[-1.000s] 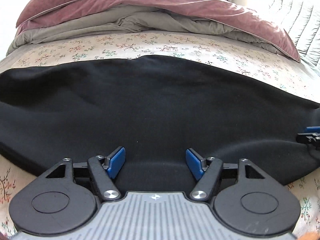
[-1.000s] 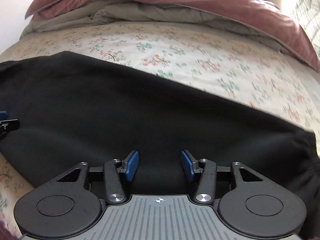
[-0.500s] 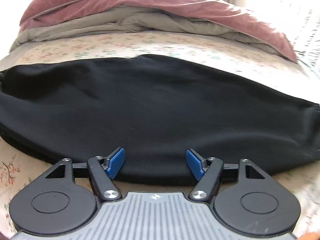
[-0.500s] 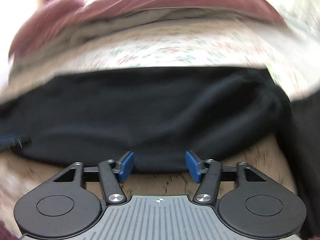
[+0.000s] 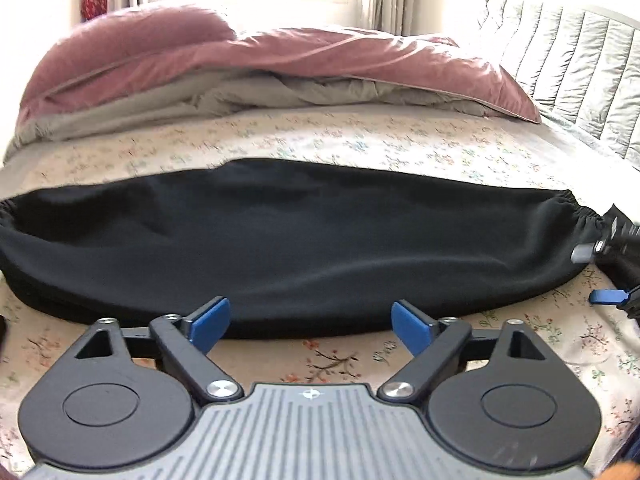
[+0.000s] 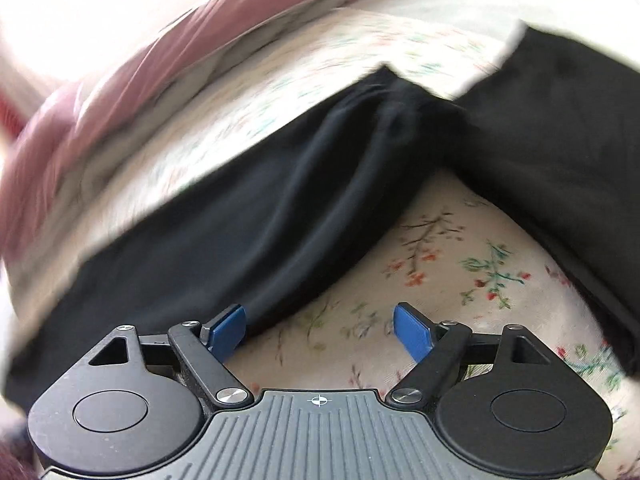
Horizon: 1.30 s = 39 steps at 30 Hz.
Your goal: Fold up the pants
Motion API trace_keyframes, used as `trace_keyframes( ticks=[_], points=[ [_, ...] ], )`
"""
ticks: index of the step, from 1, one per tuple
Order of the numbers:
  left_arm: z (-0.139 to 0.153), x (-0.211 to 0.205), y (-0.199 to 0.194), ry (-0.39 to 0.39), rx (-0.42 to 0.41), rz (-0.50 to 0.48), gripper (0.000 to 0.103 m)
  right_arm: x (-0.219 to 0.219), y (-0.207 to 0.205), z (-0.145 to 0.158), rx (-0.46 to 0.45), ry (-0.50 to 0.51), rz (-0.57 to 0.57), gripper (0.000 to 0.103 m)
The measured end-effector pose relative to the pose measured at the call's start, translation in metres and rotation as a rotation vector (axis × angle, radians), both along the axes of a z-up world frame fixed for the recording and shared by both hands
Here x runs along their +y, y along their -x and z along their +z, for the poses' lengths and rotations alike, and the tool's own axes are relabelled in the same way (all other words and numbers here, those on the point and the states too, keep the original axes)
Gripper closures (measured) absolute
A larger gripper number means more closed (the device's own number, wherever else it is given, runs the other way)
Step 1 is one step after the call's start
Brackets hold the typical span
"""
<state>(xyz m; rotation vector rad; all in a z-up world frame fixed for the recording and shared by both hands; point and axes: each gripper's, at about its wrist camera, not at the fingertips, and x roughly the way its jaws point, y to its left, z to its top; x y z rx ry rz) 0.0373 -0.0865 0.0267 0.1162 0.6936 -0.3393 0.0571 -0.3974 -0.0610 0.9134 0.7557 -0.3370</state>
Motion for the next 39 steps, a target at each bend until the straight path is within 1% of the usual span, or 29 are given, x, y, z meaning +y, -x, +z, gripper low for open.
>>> trace_keyframes(
  ticks=[1, 2, 3, 4, 6, 9, 11, 16, 18, 19, 22, 24, 29, 30, 31, 33, 34, 35, 36, 37, 38, 39],
  points=[
    [0.001, 0.0, -0.001, -0.002, 0.001, 0.0, 0.001, -0.009, 0.004, -0.007, -0.046, -0.103, -0.04, 0.02],
    [0.001, 0.001, -0.003, -0.003, 0.008, 0.001, 0.001, -0.016, 0.007, -0.013, -0.075, -0.184, -0.076, 0.02],
    [0.001, 0.002, -0.003, -0.001, 0.013, 0.006, 0.001, -0.02, 0.008, -0.018, -0.087, -0.236, -0.106, 0.02],
    [0.003, 0.002, -0.003, 0.004, 0.013, 0.011, 0.001, -0.022, 0.008, -0.021, -0.087, -0.249, -0.127, 0.02],
    [0.005, 0.001, -0.003, 0.003, 0.017, 0.011, 0.0, -0.019, 0.006, -0.019, -0.085, -0.205, -0.15, 0.02],
    [0.008, -0.003, 0.0, 0.004, 0.02, -0.008, 0.0, -0.013, -0.005, -0.013, -0.056, -0.082, -0.153, 0.02],
    [0.009, -0.005, 0.001, 0.0, 0.012, -0.023, 0.0, -0.01, -0.01, -0.014, -0.048, -0.034, -0.172, 0.02],
    [0.001, 0.0, -0.003, -0.008, 0.007, -0.027, 0.0, -0.008, -0.016, -0.018, -0.05, 0.008, -0.208, 0.02],
    [-0.003, 0.0, -0.01, -0.008, 0.031, -0.017, 0.0, -0.003, -0.021, -0.016, -0.049, 0.031, -0.225, 0.02],
    [-0.004, -0.001, -0.011, 0.0, 0.03, -0.017, 0.0, -0.003, -0.022, -0.016, -0.05, 0.043, -0.236, 0.02],
    [-0.005, -0.001, -0.016, -0.008, 0.043, -0.001, 0.0, -0.003, -0.025, -0.017, -0.049, 0.078, -0.256, 0.02],
    [-0.005, 0.0, -0.017, 0.006, 0.05, 0.001, 0.0, -0.004, -0.027, -0.017, -0.047, 0.093, -0.267, 0.02],
    [-0.009, -0.002, -0.018, -0.01, 0.057, 0.005, 0.0, -0.007, -0.021, -0.016, -0.035, 0.118, -0.274, 0.023],
    [-0.01, -0.001, -0.02, -0.011, 0.062, 0.007, 0.0, -0.007, -0.023, -0.016, -0.032, 0.119, -0.274, 0.026],
    [-0.011, -0.001, -0.021, -0.008, 0.068, 0.008, 0.0, -0.007, -0.023, -0.016, -0.034, 0.108, -0.269, 0.033],
    [-0.015, 0.001, -0.025, 0.019, 0.078, -0.002, 0.0, -0.01, -0.024, -0.016, -0.042, 0.084, -0.262, 0.036],
    [-0.016, 0.002, -0.028, 0.027, 0.078, -0.005, 0.0, -0.012, -0.024, -0.017, -0.04, 0.079, -0.265, 0.039],
    [-0.019, 0.003, -0.032, 0.023, 0.077, 0.001, 0.0, -0.013, -0.024, -0.018, -0.038, 0.071, -0.27, 0.041],
    [-0.022, 0.004, -0.038, 0.013, 0.072, 0.02, 0.0, -0.015, -0.023, -0.018, -0.038, 0.063, -0.278, 0.047],
    [-0.025, 0.007, -0.042, 0.007, 0.067, 0.036, 0.0, -0.018, -0.023, -0.02, -0.034, 0.056, -0.284, 0.056],
    [-0.028, 0.009, -0.048, 0.002, 0.068, 0.05, 0.0, -0.021, -0.024, -0.021, -0.025, 0.051, -0.289, 0.062],
    [-0.032, 0.013, -0.054, 0.0, 0.082, 0.066, 0.0, -0.024, -0.023, -0.023, -0.015, 0.042, -0.297, 0.076]
  ],
)
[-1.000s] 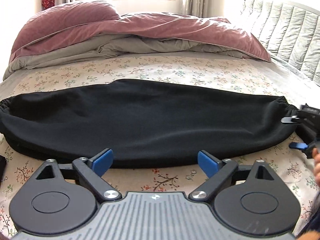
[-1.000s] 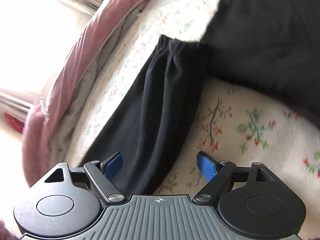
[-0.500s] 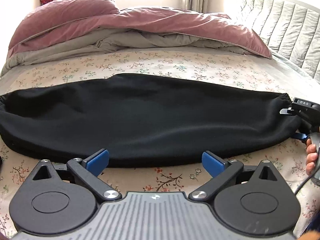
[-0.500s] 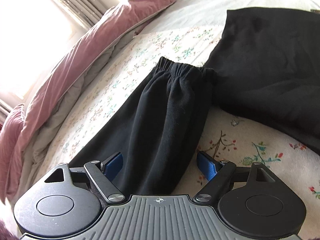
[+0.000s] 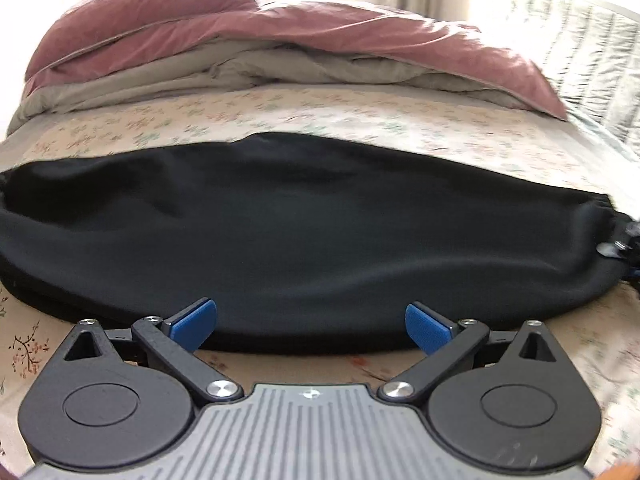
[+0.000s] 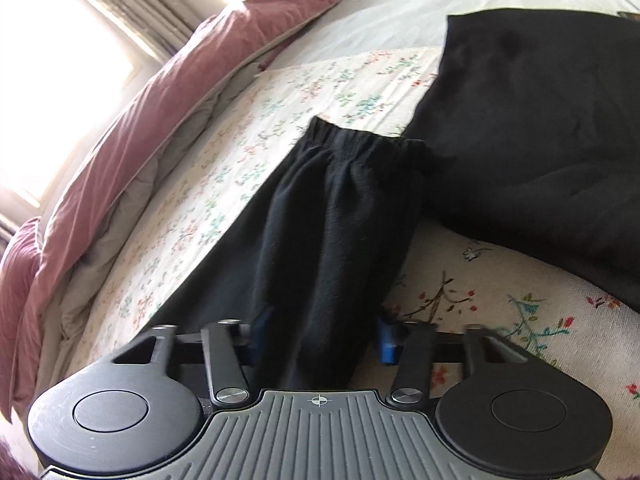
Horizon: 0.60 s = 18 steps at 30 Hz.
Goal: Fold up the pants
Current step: 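Close the right tool on the elastic cuff of the pants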
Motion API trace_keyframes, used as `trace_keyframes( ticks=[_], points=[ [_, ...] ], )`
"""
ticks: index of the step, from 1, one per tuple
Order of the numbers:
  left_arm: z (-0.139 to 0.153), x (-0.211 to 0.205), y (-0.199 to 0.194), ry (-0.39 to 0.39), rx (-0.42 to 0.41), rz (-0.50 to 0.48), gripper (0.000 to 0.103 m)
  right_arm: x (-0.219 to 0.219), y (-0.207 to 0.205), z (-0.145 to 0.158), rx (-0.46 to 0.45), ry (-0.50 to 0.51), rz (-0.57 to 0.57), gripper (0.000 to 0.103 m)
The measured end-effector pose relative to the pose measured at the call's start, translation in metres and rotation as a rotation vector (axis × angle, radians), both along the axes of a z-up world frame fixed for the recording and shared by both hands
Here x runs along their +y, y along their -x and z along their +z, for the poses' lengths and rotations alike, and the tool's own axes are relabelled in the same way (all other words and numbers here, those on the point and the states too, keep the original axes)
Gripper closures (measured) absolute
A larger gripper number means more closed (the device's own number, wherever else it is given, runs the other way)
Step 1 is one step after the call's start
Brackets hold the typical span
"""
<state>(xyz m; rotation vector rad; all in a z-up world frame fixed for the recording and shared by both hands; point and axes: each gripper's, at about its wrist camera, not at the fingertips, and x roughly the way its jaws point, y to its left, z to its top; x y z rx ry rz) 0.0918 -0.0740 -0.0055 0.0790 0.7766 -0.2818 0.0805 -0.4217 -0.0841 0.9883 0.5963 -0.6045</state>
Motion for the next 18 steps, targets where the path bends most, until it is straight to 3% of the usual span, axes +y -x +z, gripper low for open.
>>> trace_keyframes(
  ticks=[1, 5, 9, 18],
  points=[
    [-0.004, 0.004, -0.005, 0.007, 0.021, 0.017, 0.0, -0.004, 0.0, -0.002, 0.002, -0.016, -0.005, 0.085],
    [-0.021, 0.02, -0.02, 0.067, 0.128, 0.081, 0.0, -0.008, 0.005, 0.001, -0.019, -0.033, 0.0, 0.093],
    [-0.019, 0.015, -0.013, 0.029, 0.107, 0.061, 0.0, -0.001, 0.008, 0.011, -0.048, 0.029, 0.005, 0.094],
    [-0.018, 0.012, -0.008, 0.022, 0.112, 0.053, 0.0, 0.008, 0.008, 0.028, -0.016, 0.161, -0.013, 0.096]
  ],
)
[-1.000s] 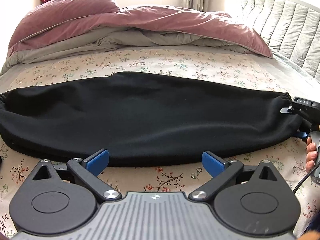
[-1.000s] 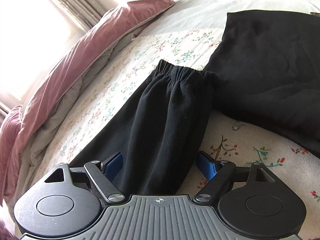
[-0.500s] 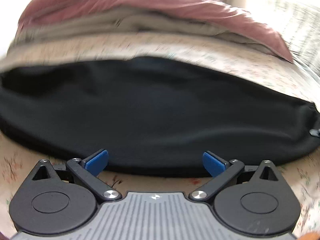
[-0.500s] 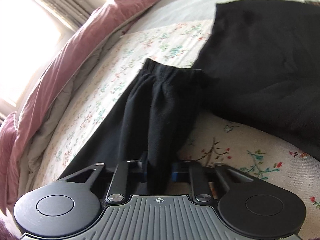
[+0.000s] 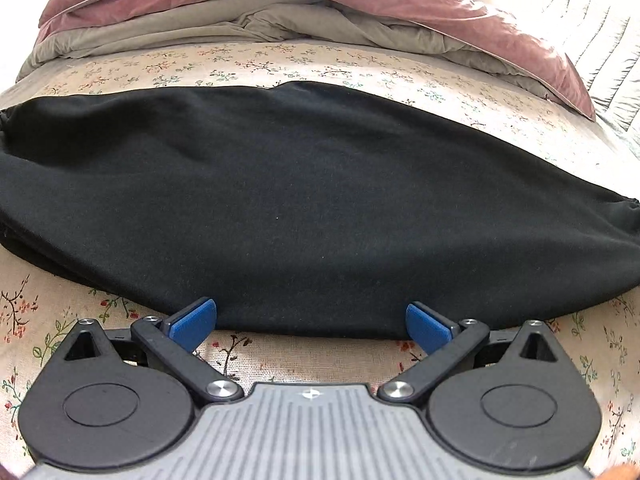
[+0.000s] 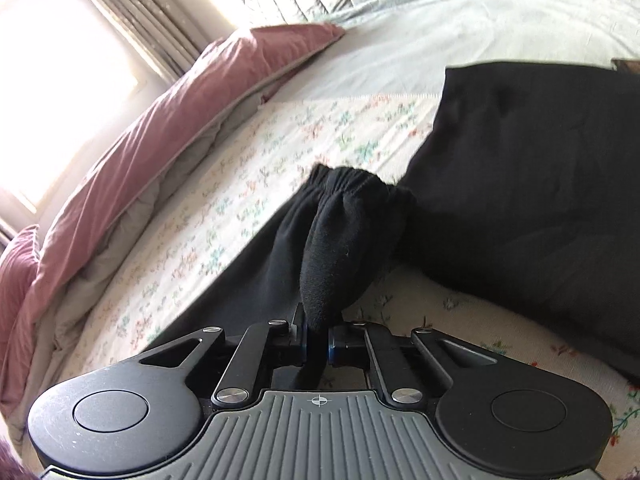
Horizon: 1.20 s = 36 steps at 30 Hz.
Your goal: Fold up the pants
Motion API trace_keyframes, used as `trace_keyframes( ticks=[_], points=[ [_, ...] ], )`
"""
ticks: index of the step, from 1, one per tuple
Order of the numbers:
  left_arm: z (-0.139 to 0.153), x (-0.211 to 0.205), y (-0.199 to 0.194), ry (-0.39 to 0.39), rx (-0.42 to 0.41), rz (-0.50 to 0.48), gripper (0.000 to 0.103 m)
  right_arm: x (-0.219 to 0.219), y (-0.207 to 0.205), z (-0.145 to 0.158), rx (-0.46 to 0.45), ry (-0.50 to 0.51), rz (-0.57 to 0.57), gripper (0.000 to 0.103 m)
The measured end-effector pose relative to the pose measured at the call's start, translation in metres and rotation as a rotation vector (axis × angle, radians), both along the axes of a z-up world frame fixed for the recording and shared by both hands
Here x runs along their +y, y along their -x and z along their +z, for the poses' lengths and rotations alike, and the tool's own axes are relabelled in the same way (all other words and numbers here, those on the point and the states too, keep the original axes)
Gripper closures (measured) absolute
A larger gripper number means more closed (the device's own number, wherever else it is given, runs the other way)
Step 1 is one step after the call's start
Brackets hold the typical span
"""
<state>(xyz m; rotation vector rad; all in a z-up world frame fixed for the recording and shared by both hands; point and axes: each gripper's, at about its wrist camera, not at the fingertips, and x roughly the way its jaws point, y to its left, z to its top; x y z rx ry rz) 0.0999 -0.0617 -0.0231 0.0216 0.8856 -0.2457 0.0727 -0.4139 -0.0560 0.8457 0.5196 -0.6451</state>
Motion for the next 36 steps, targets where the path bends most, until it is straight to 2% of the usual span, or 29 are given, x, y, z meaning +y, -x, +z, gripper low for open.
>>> trace_keyframes(
  ticks=[6, 8, 11, 13, 16, 18, 21, 23, 25, 26, 28, 32, 36],
  points=[
    [0.007, 0.012, -0.01, 0.044, 0.027, 0.009, 0.0, 0.028, -0.014, 0.02, 0.071, 0.249, 0.037, 0.096],
    [0.015, 0.026, -0.015, 0.1, 0.022, 0.037, 0.0, 0.047, -0.022, 0.031, 0.097, 0.417, 0.071, 0.096],
    [0.03, 0.052, -0.024, 0.177, 0.008, 0.094, 0.0, 0.097, -0.04, 0.043, 0.137, 0.798, 0.168, 0.096],
    [0.039, 0.072, -0.031, 0.237, 0.005, 0.145, 0.0, 0.136, -0.051, 0.046, 0.124, 1.029, 0.265, 0.096],
    [0.047, 0.099, -0.041, 0.326, 0.015, 0.211, 0.0, 0.198, -0.072, 0.045, 0.08, 1.246, 0.46, 0.096],
    [0.049, 0.114, -0.045, 0.374, 0.013, 0.247, 0.0, 0.246, -0.089, 0.037, 0.063, 1.343, 0.625, 0.096],
    [0.045, 0.125, -0.048, 0.408, 0.037, 0.268, 0.0, 0.318, -0.106, 0.011, 0.075, 1.419, 0.926, 0.095],
    [0.039, 0.127, -0.05, 0.424, 0.076, 0.247, 0.0, 0.357, -0.102, -0.017, 0.082, 1.477, 1.135, 0.095],
    [0.035, 0.129, -0.053, 0.434, 0.102, 0.237, 0.0, 0.383, -0.095, -0.044, 0.12, 1.521, 1.296, 0.096],
    [0.033, 0.13, -0.055, 0.437, 0.111, 0.239, 0.0, 0.389, -0.092, -0.053, 0.134, 1.527, 1.324, 0.095],
    [0.029, 0.129, -0.059, 0.445, 0.136, 0.247, 0.0, 0.391, -0.092, -0.059, 0.137, 1.515, 1.289, 0.095],
    [0.025, 0.131, -0.067, 0.519, 0.183, 0.249, 0.0, 0.377, -0.105, -0.041, 0.122, 1.315, 1.256, 0.093],
    [0.02, 0.124, -0.072, 0.616, 0.236, 0.247, 0.0, 0.378, -0.104, -0.037, 0.12, 1.32, 1.262, 0.091]
  ],
)
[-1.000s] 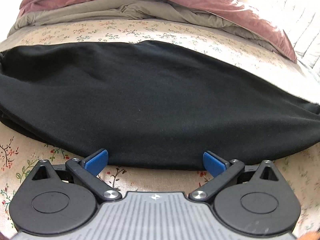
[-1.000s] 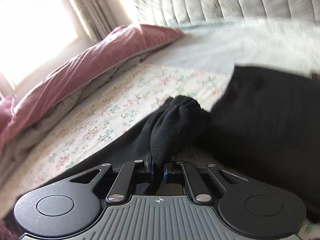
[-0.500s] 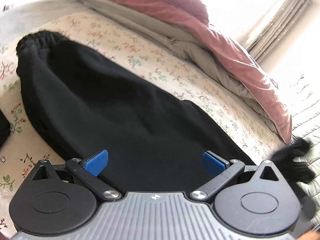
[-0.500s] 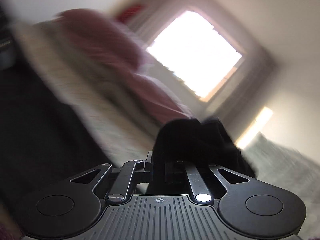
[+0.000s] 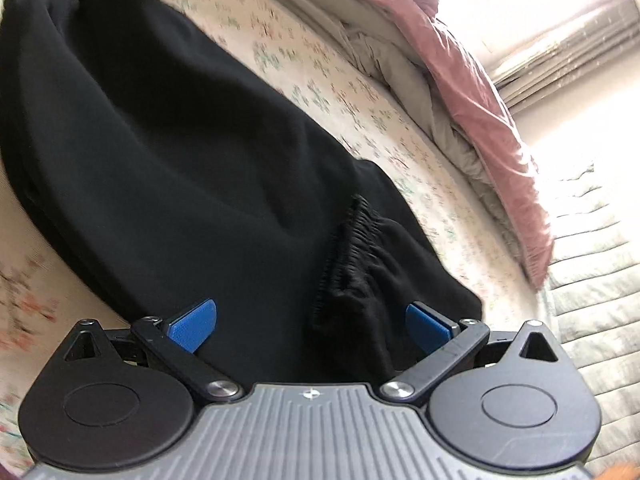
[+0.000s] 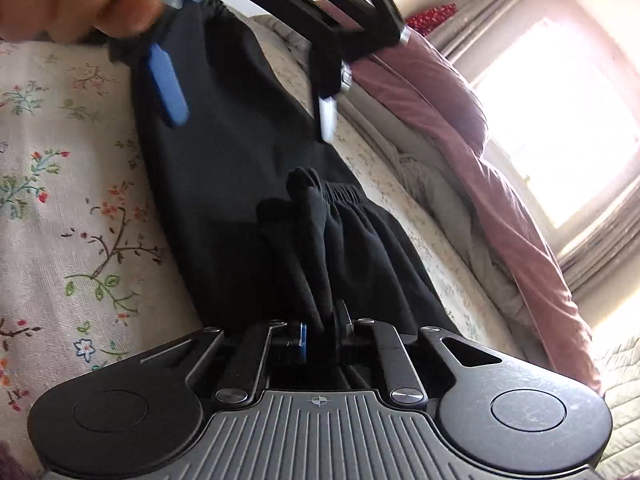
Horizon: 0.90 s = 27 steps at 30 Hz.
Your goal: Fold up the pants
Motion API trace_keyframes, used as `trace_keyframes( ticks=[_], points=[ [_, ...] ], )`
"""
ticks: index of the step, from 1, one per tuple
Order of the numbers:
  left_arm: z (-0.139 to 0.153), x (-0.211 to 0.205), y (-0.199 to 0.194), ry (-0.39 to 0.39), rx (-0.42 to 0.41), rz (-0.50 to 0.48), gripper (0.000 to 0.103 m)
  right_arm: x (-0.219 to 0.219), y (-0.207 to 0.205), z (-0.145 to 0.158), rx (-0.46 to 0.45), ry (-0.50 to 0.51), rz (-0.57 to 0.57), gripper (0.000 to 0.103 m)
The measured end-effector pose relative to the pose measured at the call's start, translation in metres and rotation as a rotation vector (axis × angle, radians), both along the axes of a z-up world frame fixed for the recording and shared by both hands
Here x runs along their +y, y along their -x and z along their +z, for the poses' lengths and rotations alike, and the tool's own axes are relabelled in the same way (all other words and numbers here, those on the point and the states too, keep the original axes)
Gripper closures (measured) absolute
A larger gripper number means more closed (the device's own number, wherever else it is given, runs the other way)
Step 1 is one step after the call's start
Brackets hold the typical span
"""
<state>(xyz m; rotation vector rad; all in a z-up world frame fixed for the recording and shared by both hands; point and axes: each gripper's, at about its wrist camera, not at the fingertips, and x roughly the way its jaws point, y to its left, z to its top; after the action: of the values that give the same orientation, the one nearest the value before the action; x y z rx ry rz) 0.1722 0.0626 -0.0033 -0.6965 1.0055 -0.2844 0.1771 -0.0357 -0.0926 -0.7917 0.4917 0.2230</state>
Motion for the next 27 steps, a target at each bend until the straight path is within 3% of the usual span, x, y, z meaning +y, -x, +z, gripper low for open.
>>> trace_keyframes(
  ticks=[3, 7, 9, 11, 18, 20, 21, 22, 23, 25, 27],
  points=[
    [-0.004, -0.005, -0.004, 0.071, 0.032, -0.021, 0.0, 0.011, 0.017, -0.006, -0.014, 0.009, -0.004, 0.087],
    [-0.013, -0.022, -0.007, 0.125, 0.072, -0.063, 0.0, 0.004, 0.018, -0.009, -0.023, -0.052, -0.045, 0.086],
    [-0.017, -0.031, -0.009, 0.133, 0.1, -0.093, 0.0, 0.0, 0.015, -0.008, -0.021, -0.093, -0.066, 0.087],
    [-0.018, -0.038, -0.011, 0.114, 0.109, -0.103, 0.0, -0.01, -0.001, -0.001, -0.015, -0.15, -0.076, 0.096],
    [-0.016, -0.043, -0.02, 0.164, 0.13, -0.11, 0.0, -0.024, -0.003, 0.017, -0.066, -0.282, -0.134, 0.097],
    [-0.014, -0.046, -0.018, 0.119, 0.088, -0.095, 0.014, -0.026, -0.005, 0.022, -0.073, -0.303, -0.141, 0.097],
    [-0.013, -0.048, -0.021, 0.106, 0.081, -0.101, 0.027, -0.028, -0.004, 0.024, -0.071, -0.316, -0.144, 0.097],
    [-0.014, -0.049, -0.023, 0.092, 0.078, -0.093, 0.047, -0.029, -0.006, 0.024, -0.069, -0.324, -0.144, 0.097],
    [-0.015, -0.05, -0.024, 0.079, 0.066, -0.075, 0.057, -0.028, -0.005, 0.027, -0.069, -0.324, -0.142, 0.097],
    [-0.015, -0.049, -0.028, 0.07, 0.047, -0.064, 0.066, -0.03, -0.007, 0.027, -0.064, -0.32, -0.139, 0.097],
    [-0.009, -0.052, -0.029, 0.028, 0.01, -0.06, 0.069, -0.028, -0.008, 0.024, -0.053, -0.312, -0.135, 0.097]
  ],
)
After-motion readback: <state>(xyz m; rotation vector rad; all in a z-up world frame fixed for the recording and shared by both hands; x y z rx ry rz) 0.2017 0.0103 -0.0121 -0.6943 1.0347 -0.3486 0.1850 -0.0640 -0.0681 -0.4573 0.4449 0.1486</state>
